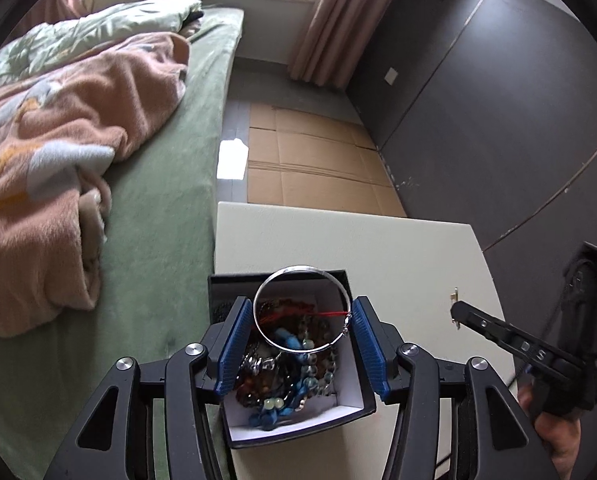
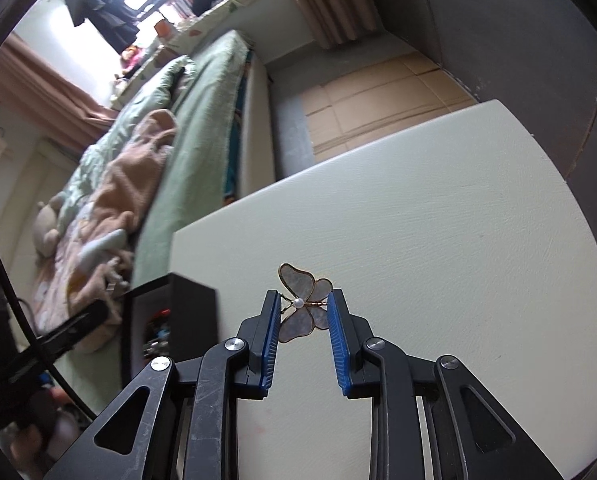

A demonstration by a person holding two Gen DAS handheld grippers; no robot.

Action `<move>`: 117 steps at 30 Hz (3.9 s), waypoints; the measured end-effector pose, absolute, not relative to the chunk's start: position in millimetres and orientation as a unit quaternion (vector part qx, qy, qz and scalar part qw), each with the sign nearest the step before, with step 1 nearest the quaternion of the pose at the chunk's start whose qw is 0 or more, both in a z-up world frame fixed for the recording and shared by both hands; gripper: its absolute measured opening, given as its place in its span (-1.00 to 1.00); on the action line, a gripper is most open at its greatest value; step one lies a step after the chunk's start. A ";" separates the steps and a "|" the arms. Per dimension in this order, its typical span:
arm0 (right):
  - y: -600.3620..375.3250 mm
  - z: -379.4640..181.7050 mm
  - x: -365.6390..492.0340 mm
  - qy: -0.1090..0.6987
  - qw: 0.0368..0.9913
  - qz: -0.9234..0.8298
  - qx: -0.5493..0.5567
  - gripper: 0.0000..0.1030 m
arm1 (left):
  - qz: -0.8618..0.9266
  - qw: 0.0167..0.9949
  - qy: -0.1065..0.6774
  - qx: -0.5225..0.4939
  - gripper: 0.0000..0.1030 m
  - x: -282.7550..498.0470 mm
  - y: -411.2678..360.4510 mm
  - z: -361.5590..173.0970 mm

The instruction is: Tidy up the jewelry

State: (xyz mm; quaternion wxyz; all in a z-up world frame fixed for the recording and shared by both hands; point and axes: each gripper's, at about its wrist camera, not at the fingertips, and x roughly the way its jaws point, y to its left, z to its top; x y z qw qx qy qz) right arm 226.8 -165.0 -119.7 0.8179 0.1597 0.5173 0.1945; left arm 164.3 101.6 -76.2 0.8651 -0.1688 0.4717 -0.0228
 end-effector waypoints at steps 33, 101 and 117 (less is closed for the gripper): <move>-49.4 -97.4 210.3 0.465 0.800 0.343 0.161 -0.47 | 0.030 0.883 0.410 -0.226 0.66 135.0 152.6 -50.8; -256.6 -33.4 98.7 0.399 0.873 0.264 0.095 1.00 | 0.049 0.956 0.277 -0.081 0.99 21.8 -10.3 7.8; -255.6 -31.1 96.4 0.394 0.875 0.266 0.095 1.00 | 0.059 0.959 0.261 -0.091 0.99 12.7 -4.6 14.7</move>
